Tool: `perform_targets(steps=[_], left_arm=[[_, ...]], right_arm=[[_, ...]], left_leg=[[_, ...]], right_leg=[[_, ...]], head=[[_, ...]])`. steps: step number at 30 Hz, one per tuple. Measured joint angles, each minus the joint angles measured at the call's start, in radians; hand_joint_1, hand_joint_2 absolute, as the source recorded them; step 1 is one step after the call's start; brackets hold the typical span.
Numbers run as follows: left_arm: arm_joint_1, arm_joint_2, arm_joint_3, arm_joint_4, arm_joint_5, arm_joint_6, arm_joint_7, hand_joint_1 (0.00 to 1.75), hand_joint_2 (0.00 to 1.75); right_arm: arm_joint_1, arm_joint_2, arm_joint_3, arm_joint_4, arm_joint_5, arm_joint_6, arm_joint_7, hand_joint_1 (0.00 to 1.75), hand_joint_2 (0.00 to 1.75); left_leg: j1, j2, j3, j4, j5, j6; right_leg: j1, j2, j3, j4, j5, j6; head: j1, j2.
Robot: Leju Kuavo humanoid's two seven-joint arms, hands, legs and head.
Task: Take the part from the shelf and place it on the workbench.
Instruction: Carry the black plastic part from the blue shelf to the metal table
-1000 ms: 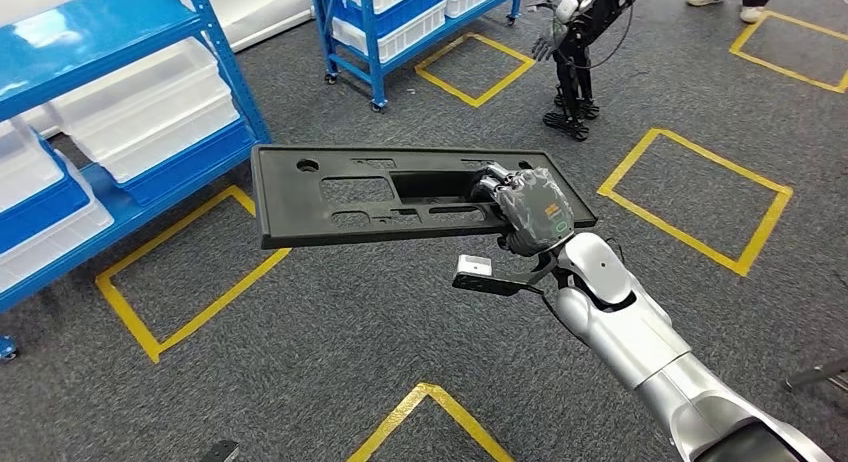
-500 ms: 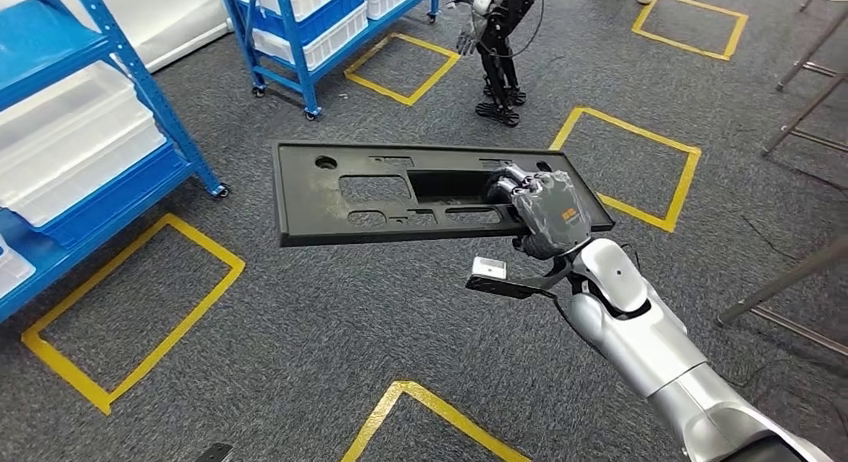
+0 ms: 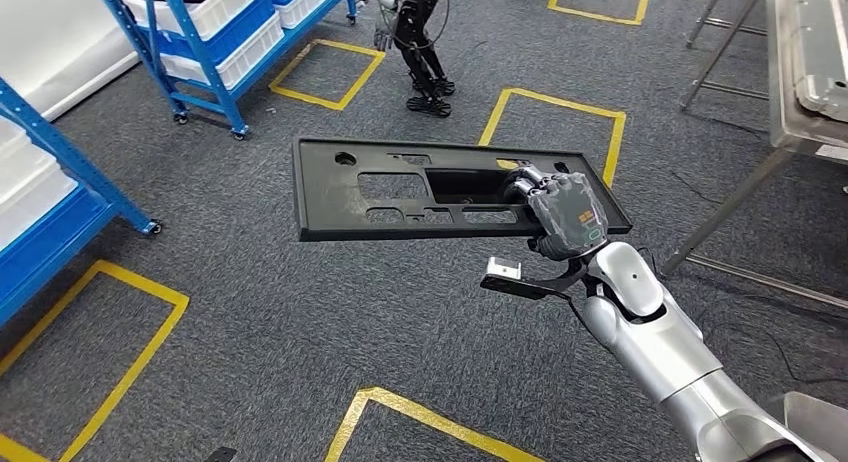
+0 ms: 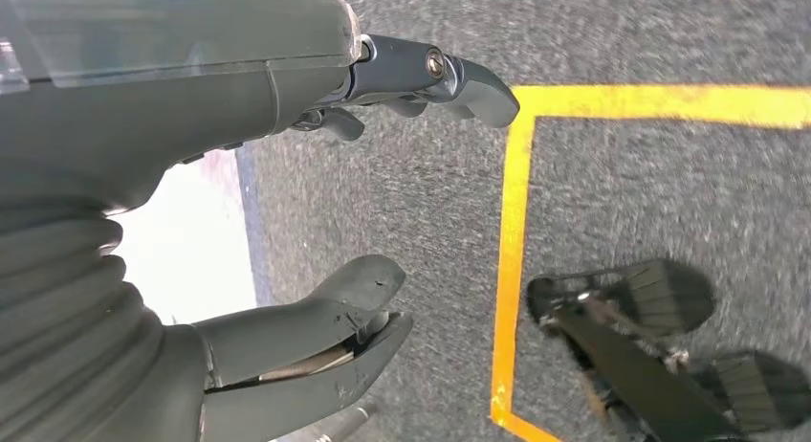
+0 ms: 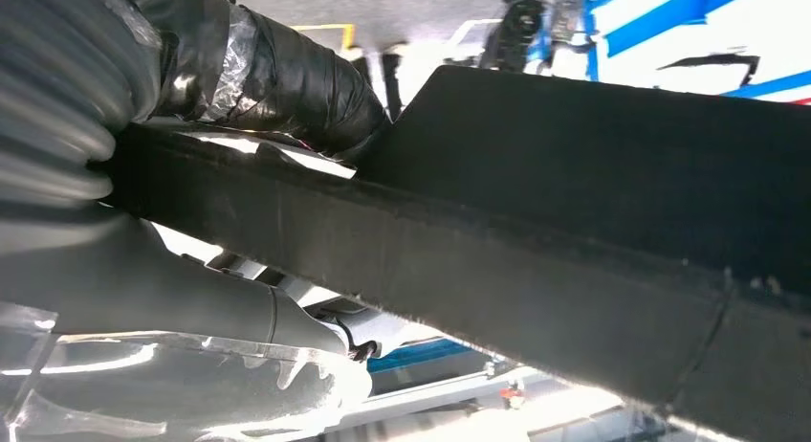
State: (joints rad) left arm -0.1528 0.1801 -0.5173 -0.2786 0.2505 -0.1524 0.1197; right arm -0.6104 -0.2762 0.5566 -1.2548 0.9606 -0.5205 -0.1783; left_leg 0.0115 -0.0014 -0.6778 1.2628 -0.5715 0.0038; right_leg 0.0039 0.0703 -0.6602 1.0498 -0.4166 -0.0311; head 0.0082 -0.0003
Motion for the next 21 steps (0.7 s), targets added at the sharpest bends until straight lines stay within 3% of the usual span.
perform_targets(steps=[2,4,6,7,9,11,13,14,15,17,19,21], left_arm=[[0.000,0.002,0.000,0.001,0.000,-0.001,0.000,0.00,1.75],[-0.002,0.006,0.000,0.003,-0.001,-0.002,-0.001,0.00,1.75],[-0.006,0.008,0.000,0.004,-0.003,-0.004,-0.002,0.00,1.75],[-0.007,0.008,0.000,0.004,-0.005,-0.004,-0.002,0.00,1.75],[-0.007,0.008,0.000,0.004,-0.008,-0.005,-0.003,0.00,1.75],[-0.004,0.008,0.000,0.004,-0.012,-0.006,-0.004,0.00,1.75],[0.001,0.007,0.000,0.004,-0.014,-0.007,-0.003,0.00,1.75],[0.002,0.007,0.000,0.005,-0.016,-0.008,-0.003,0.00,1.75],[0.003,0.007,0.000,0.005,-0.018,-0.009,-0.003,0.00,1.75],[0.002,0.008,0.000,0.005,-0.020,-0.010,-0.003,0.00,1.75],[0.002,0.010,0.001,0.005,-0.020,-0.009,-0.004,0.00,1.75],[0.000,0.010,0.001,0.005,-0.021,-0.009,-0.004,0.00,1.75]], right_arm=[[0.000,0.000,-0.002,-0.001,0.001,-0.002,0.000,1.75,1.75],[0.001,0.000,-0.004,-0.002,0.003,-0.004,0.000,1.75,1.75],[0.005,-0.003,-0.008,-0.002,0.007,-0.007,0.000,1.75,1.75],[0.007,-0.005,-0.011,-0.003,0.008,-0.008,0.000,1.75,1.75],[0.008,-0.009,-0.017,-0.005,0.012,-0.011,0.001,1.75,1.75],[0.006,-0.010,-0.021,-0.007,0.018,-0.017,0.004,1.75,1.75],[0.010,-0.011,-0.022,-0.007,0.027,-0.020,0.008,1.75,1.75],[0.011,-0.012,-0.022,-0.007,0.034,-0.021,0.010,1.75,1.75],[0.010,-0.014,-0.023,-0.007,0.044,-0.021,0.012,1.75,1.75],[0.000,-0.019,-0.027,-0.008,0.070,-0.022,0.020,1.75,1.75],[-0.015,-0.028,-0.033,-0.009,0.095,-0.022,0.029,1.75,1.75],[-0.027,-0.038,-0.040,-0.011,0.110,-0.021,0.034,1.75,1.75]], left_leg=[[-0.009,-0.041,0.056,-0.132,0.074,0.022],[-0.015,-0.073,0.092,-0.213,0.098,0.034],[-0.017,-0.061,0.103,-0.234,0.098,0.038],[-0.016,-0.048,0.109,-0.245,0.103,0.040],[-0.013,-0.022,0.121,-0.272,0.117,0.044],[-0.013,0.003,0.126,-0.281,0.121,0.047],[-0.011,0.031,0.125,-0.279,0.118,0.044],[-0.009,0.044,0.125,-0.277,0.115,0.040],[-0.006,0.057,0.125,-0.273,0.111,0.035],[-0.003,0.079,0.123,-0.255,0.096,0.020],[-0.007,0.097,0.121,-0.239,0.082,0.005],[-0.007,0.115,0.125,-0.235,0.075,-0.005]], right_leg=[[0.002,0.025,-0.001,0.002,0.001,0.000],[-0.001,0.047,-0.005,0.003,0.005,0.007],[-0.006,0.070,-0.009,-0.003,0.013,0.019],[-0.006,0.069,-0.011,-0.001,0.012,0.023],[-0.001,0.024,-0.032,0.043,-0.020,0.031],[-0.004,-0.038,-0.085,0.159,-0.085,0.040],[-0.016,-0.060,-0.125,0.245,-0.115,0.051],[-0.022,-0.065,-0.122,0.241,-0.104,0.058],[-0.028,-0.074,-0.099,0.201,-0.078,0.064],[-0.033,-0.110,-0.032,0.078,-0.028,0.074],[-0.029,-0.128,0.000,0.017,-0.016,0.063],[-0.025,-0.108,-0.003,0.018,-0.020,0.043]], head=[[0.000,0.000],[0.000,0.000],[0.000,0.000],[0.000,0.000],[0.001,0.000],[0.002,0.000],[0.002,0.000],[0.002,0.000],[0.002,0.000],[0.002,0.000],[0.002,0.000],[0.001,0.000]])
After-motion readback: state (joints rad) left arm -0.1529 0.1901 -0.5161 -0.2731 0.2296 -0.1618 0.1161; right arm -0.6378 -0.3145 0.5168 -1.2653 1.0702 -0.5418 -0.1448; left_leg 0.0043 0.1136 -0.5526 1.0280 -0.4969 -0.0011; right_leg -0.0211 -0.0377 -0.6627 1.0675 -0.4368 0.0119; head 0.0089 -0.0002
